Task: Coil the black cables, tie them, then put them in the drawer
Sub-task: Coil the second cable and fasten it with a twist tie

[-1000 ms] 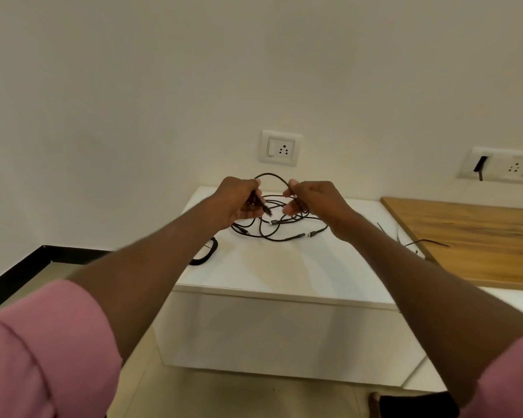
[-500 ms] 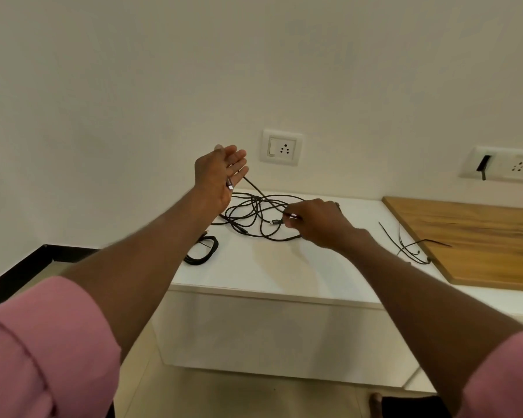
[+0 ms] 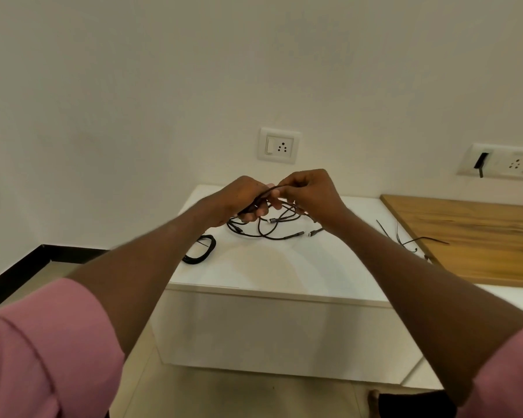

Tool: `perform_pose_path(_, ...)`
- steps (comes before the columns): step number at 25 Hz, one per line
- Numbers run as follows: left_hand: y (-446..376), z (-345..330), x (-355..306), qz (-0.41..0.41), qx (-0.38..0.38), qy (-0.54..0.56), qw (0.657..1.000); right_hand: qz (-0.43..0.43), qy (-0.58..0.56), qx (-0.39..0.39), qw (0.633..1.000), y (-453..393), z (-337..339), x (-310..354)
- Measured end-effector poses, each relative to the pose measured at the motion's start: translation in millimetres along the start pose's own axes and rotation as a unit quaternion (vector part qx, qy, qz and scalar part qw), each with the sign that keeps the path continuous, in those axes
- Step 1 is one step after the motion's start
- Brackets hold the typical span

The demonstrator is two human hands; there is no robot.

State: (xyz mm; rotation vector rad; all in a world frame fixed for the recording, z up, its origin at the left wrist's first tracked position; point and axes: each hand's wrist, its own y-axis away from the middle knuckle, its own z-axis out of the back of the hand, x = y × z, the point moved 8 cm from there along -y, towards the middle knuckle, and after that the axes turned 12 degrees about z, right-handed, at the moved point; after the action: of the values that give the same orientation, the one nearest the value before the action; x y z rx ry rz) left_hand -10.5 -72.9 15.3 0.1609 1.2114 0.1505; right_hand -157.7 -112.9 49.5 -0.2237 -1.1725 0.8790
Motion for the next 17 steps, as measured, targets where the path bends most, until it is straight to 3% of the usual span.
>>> perform_pose_path(2, -2, -2, -1, 0.022, 0.037, 0.047, 0.998, -0.039, -0.051, -0.043, 0.997, 2, 10, -7)
perform_pose_path(5, 0, -6, -2, 0.057, 0.11, 0.118, 0.985, -0.067, -0.04, -0.103, 0.992, 5, 26, -12)
perform_pose_path(10, 8, -12, 1, 0.064, 0.172, 0.108, 0.977, -0.07, 0.01, -0.162, 0.984, 5, 33, -14)
perform_pose_path(17, 8, -11, -3, 0.054, 0.171, 0.123, 0.976, -0.069, 0.063, -0.094, 0.991, 7, 26, -21)
